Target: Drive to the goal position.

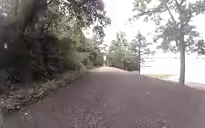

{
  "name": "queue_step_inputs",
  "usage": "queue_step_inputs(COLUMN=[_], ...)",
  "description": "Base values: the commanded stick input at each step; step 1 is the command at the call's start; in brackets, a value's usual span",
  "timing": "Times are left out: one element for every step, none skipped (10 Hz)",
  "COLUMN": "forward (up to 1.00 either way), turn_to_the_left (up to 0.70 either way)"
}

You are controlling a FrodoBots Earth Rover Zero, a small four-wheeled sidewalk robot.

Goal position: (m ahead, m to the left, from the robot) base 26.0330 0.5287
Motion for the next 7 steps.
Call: queue_step_inputs(forward=[0.7,0.7,0.7,0.7,0.7,0.7,0.7], turn_to_the_left=[0.0,0.0,0.0,0.0,0.0,0.0,0.0])
